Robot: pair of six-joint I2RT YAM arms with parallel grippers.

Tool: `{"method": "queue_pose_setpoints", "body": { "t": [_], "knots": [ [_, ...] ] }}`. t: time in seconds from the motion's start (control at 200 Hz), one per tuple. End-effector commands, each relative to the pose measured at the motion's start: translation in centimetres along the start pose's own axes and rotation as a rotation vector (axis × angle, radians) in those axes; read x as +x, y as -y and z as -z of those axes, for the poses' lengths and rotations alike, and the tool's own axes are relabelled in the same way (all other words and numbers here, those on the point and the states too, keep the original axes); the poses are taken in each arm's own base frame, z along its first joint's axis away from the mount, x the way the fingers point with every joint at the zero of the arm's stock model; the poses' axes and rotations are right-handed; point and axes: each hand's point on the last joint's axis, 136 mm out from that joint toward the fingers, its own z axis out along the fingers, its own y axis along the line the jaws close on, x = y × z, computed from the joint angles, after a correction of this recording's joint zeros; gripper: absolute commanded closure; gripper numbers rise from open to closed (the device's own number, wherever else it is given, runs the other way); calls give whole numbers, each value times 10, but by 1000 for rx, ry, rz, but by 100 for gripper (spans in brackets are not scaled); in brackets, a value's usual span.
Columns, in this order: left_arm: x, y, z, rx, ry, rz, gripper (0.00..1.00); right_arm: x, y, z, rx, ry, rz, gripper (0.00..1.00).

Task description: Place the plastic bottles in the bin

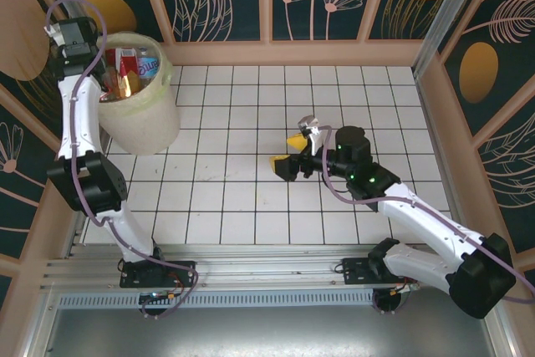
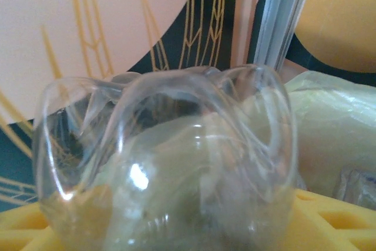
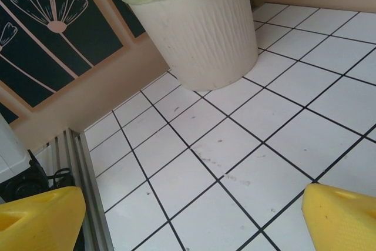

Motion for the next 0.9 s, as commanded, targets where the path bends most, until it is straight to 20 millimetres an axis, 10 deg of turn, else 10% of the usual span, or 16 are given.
{"method": "queue_pose_setpoints", "body": {
  "t": [0.0, 0.235, 0.59, 0.896],
  "knots": [
    [-20, 17, -1, 86, 39, 1, 32, -1, 0, -4, -2, 5, 2, 4],
    [-15, 34, -15, 145, 3, -9, 25, -2, 0, -5, -1, 3, -4, 5],
    [-69, 2, 38, 76, 144, 74, 8, 0, -1, -13, -15, -13, -5, 5],
    [-27, -6, 21, 7, 17, 34, 24, 1, -1, -12, -7, -17, 3, 5]
  ]
}}
